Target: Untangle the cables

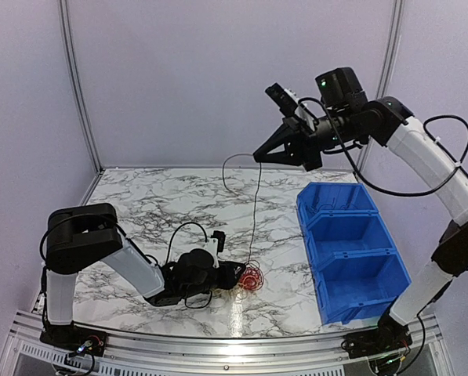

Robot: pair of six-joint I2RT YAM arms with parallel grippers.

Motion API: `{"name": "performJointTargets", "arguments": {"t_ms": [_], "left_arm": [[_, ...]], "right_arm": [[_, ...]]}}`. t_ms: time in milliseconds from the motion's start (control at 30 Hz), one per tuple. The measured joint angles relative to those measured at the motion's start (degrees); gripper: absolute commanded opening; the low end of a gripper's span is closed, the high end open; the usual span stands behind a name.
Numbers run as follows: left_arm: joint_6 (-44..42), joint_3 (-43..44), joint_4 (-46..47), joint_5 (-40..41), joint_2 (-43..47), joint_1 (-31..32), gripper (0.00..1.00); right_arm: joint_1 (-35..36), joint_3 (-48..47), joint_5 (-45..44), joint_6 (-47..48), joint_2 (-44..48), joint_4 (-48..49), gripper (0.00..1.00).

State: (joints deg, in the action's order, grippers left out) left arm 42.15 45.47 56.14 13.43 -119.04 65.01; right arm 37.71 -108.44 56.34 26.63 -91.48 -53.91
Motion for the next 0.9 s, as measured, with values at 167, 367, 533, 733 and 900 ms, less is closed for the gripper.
{"name": "performJointTargets", "arguments": {"t_ms": [167, 367, 533, 733, 900], "left_arm": [[0.8, 0.0, 1.0, -0.5, -0.2, 0.0, 0.27], [1.1, -1.5, 2.1, -0.5, -0.2, 0.0, 0.21], [1.2, -2.9, 2.8, -0.4, 0.2, 0.0, 0.2], [1.4, -2.9, 4.0, -0.4, 0.4, 0.0, 0.18], [1.4, -2.9, 5.2, -0.4, 1.0, 0.0, 0.19]], "right_arm": [[-2.1, -5.9, -0.7, -1.7, 1.2, 2.6, 0.0], [-3.0, -10.5, -2.3, -3.3, 2.1, 5.6, 0.0], [-3.5, -11.3, -6.8, -4.9, 4.0, 11.0, 0.0], [-8.8, -20.7, -11.1, -8.3, 3.8, 15.4, 0.0], [-12.0, -25.9, -13.3, -10.8, 3.6, 17.9, 0.0]]}}
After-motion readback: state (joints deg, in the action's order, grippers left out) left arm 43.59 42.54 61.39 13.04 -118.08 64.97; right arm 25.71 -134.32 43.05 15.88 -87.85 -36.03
